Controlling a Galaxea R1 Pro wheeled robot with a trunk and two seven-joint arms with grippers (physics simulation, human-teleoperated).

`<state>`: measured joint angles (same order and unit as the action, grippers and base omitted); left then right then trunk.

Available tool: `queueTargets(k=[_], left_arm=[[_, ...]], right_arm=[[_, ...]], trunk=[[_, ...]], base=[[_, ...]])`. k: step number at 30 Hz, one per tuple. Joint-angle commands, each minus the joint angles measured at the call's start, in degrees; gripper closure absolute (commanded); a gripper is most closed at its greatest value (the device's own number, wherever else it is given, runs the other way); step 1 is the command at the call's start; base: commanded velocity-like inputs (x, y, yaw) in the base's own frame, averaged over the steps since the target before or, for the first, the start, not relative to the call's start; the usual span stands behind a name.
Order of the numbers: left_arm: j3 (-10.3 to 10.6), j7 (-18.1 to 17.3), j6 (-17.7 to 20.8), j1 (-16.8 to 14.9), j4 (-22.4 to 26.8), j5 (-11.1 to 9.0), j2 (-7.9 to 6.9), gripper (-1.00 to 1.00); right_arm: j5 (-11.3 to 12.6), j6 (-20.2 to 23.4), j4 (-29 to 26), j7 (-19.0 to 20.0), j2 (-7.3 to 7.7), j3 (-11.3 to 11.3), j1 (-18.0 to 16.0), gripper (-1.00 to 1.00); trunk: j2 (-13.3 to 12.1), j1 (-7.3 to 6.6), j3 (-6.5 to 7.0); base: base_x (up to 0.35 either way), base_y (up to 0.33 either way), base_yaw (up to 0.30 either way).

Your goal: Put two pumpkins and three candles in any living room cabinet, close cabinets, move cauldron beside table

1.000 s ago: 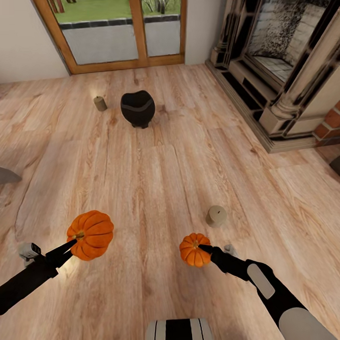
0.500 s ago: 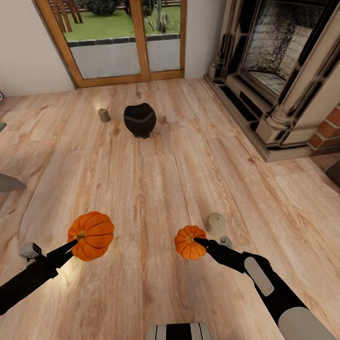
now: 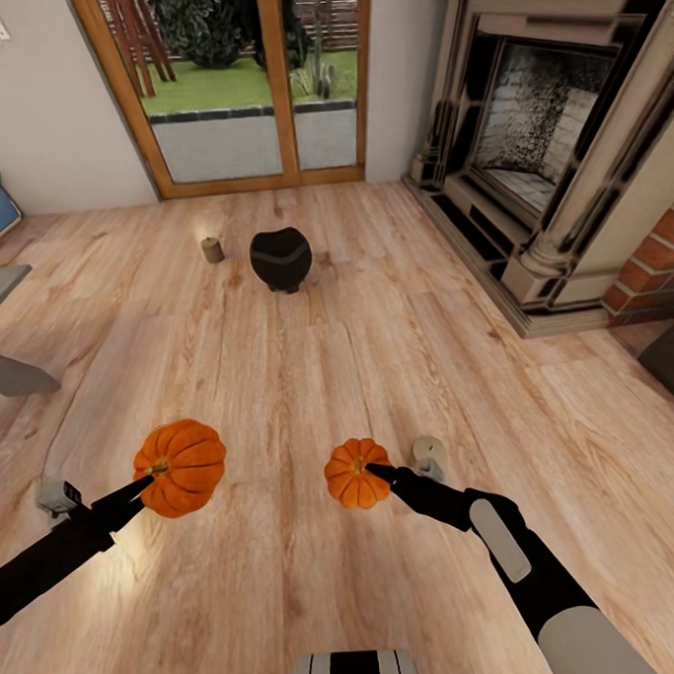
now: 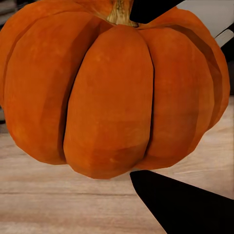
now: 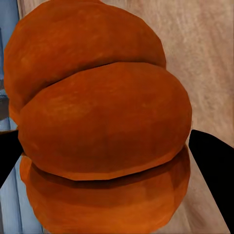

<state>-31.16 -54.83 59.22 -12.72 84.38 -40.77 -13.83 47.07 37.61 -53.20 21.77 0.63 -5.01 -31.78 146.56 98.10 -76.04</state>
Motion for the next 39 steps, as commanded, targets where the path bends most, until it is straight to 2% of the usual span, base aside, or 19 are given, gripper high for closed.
queueTargets(k=[1,5,9,23,39], left_arm=[[0.0,-0.2,0.2,0.0,0.0,0.2,-0.44,1.0],[0.0,-0.2,0.2,0.0,0.0,0.2,-1.92,1.0],[0.0,-0.2,0.2,0.0,0.0,0.2,-2.27,1.0],[-0.1,-0.3,0.1,0.0,0.0,0.2,-2.34,1.0],[-0.2,-0.3,0.1,0.0,0.0,0.0,-2.43,1.0]], right_arm=[[0.0,0.1,-0.1,-0.1,0.02,-0.2,0.0,1.0],[0.0,-0.4,-3.0,-0.9,-0.02,-2.3,-0.1,1.0],[-0.1,-0.4,-5.9,-2.2,-0.02,-3.1,-0.2,1.0],[-0.1,-0.5,-6.2,-2.6,-0.06,-3.2,-0.2,1.0],[0.0,-0.5,-6.1,-2.6,-0.07,-3.2,-0.2,1.0]], trunk=[[0.0,-0.03,0.19],[-0.1,-0.14,1.08],[-0.1,-0.24,1.96],[-0.3,-0.6,5.06],[-0.5,-1.01,8.61]], base=[[0.0,0.0,0.0],[0.0,0.0,0.0],[0.0,0.0,0.0],[0.0,0.0,-0.01],[0.0,0.0,-0.108]])
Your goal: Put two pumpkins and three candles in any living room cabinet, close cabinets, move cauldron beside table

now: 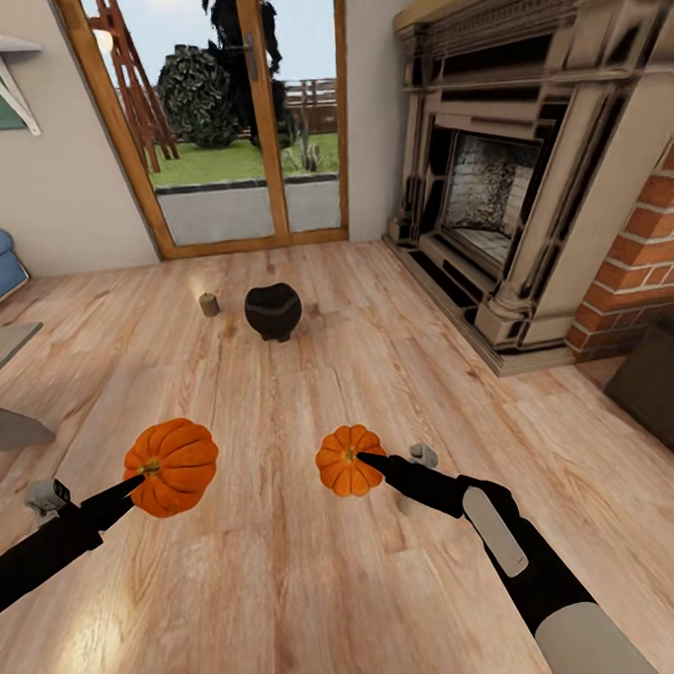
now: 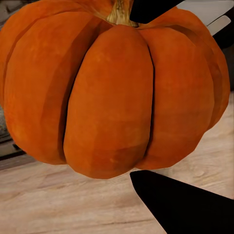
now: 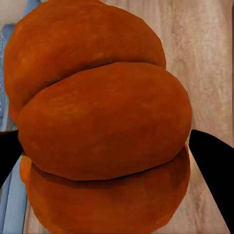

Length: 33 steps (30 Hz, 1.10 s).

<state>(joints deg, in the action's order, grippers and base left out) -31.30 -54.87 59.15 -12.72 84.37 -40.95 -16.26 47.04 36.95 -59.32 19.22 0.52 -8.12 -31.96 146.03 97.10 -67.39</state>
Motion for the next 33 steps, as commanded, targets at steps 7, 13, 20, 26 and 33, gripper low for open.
queueTargets(k=[7,13,20,26,33], left_arm=[[-0.4,-0.5,0.2,0.0,0.0,-0.2,0.0,1.0],[-1.1,-0.9,0.2,0.0,0.0,-0.4,0.05,1.0],[-4.0,-1.0,0.3,0.0,0.0,-1.3,0.17,1.0],[-4.0,-1.0,0.3,0.0,0.0,-1.8,0.17,1.0],[-4.1,-1.0,0.3,0.0,0.0,-1.9,0.09,1.0]], right_arm=[[0.0,-0.3,0.0,0.0,0.01,-0.1,0.0,1.0],[0.1,-0.7,0.0,0.0,0.01,-0.2,0.0,1.0],[0.3,-0.7,0.0,0.1,0.01,-0.1,0.0,1.0],[0.4,-0.7,0.0,0.4,0.01,-0.1,0.0,1.0],[0.4,-0.7,0.0,0.5,0.01,-0.1,0.0,1.0]], trunk=[[-0.1,-0.19,1.51],[-0.1,-0.32,2.62],[-0.2,-0.45,3.73],[-0.3,-0.6,5.02],[-0.4,-0.78,6.06]], base=[[0.0,0.0,-0.216],[0.0,0.0,-0.273],[0.0,0.0,-0.132],[0.0,0.0,-0.005],[0.0,0.0,-0.05]])
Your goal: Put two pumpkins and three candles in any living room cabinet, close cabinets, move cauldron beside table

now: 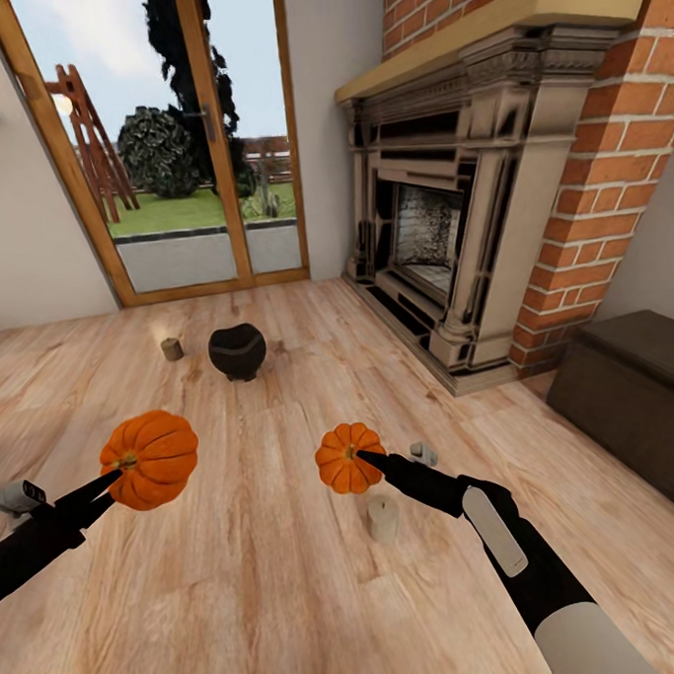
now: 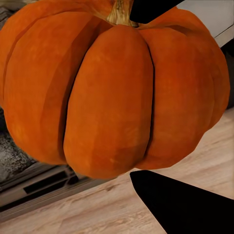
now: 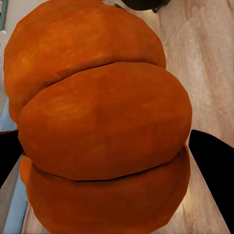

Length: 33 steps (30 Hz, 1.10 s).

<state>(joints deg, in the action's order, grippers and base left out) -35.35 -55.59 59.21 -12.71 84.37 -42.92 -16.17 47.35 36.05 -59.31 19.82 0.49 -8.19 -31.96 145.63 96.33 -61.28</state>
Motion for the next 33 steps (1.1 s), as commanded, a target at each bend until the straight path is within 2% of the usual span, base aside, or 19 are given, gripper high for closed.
queueTargets(k=[1,33], left_arm=[[-0.1,-0.2,0.2,0.0,0.0,0.1,0.0,1.0],[-0.2,-0.3,0.2,0.0,0.0,0.0,-0.01,1.0]], right_arm=[[0.1,0.2,0.0,-0.1,0.04,-0.1,0.0,1.0],[0.0,0.1,0.2,0.0,-0.05,-0.1,0.0,1.0]], trunk=[[0.0,-0.04,0.09],[-0.4,-0.86,4.28]], base=[[0.0,0.0,-0.062],[0.0,0.0,-0.066]])
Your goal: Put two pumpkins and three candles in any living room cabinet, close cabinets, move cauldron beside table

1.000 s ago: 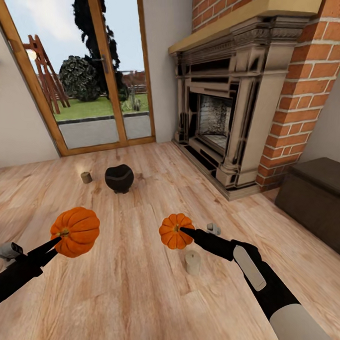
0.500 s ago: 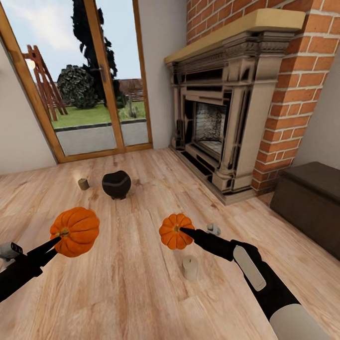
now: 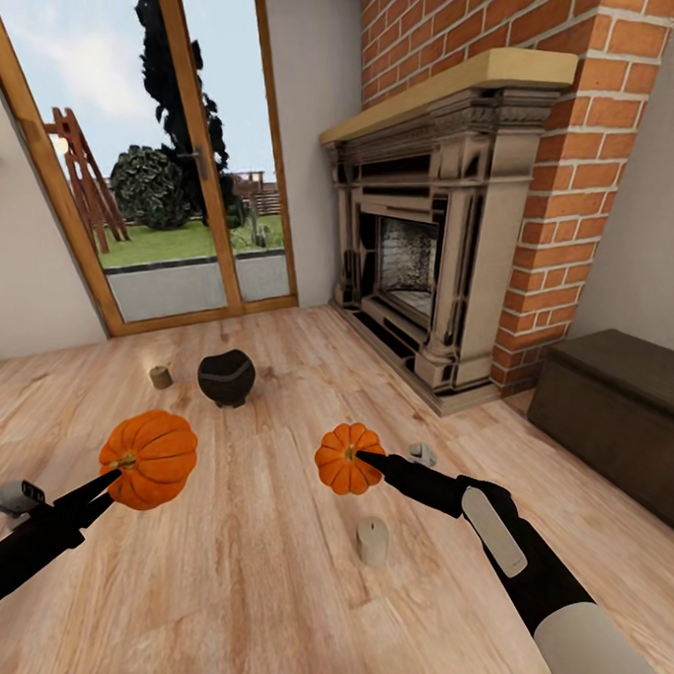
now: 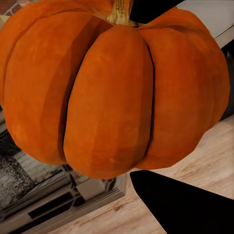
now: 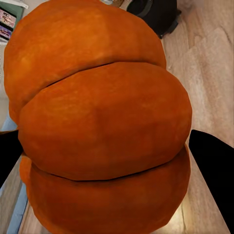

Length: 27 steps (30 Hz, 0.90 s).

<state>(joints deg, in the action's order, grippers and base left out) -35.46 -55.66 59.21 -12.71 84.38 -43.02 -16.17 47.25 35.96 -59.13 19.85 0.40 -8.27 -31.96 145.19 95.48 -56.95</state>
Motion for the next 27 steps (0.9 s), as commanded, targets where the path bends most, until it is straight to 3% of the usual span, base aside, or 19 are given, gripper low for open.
queueTargets(k=[1,7,14,27], left_arm=[[0.0,-0.2,0.2,0.0,0.0,0.1,0.0,1.0],[0.0,-0.2,0.2,0.0,0.0,0.1,0.0,1.0],[-0.1,-0.2,0.2,0.0,0.0,0.1,0.0,1.0],[-0.2,-0.2,0.2,0.0,0.0,0.1,0.0,1.0]], right_arm=[[0.1,0.2,0.0,-0.1,0.04,-0.1,0.0,1.0],[0.1,0.2,0.1,-0.1,0.04,-0.1,0.0,1.0],[0.1,0.2,0.2,-0.1,0.04,-0.1,0.0,1.0],[0.1,0.2,0.2,-0.1,0.04,-0.1,0.0,1.0]], trunk=[[0.0,-0.04,0.08],[-0.1,-0.19,0.85],[-0.1,-0.19,0.2],[-0.2,-0.53,1.87]], base=[[0.0,0.0,-0.021],[0.0,0.0,-0.004],[0.0,0.0,0.0],[0.0,0.0,0.0]])
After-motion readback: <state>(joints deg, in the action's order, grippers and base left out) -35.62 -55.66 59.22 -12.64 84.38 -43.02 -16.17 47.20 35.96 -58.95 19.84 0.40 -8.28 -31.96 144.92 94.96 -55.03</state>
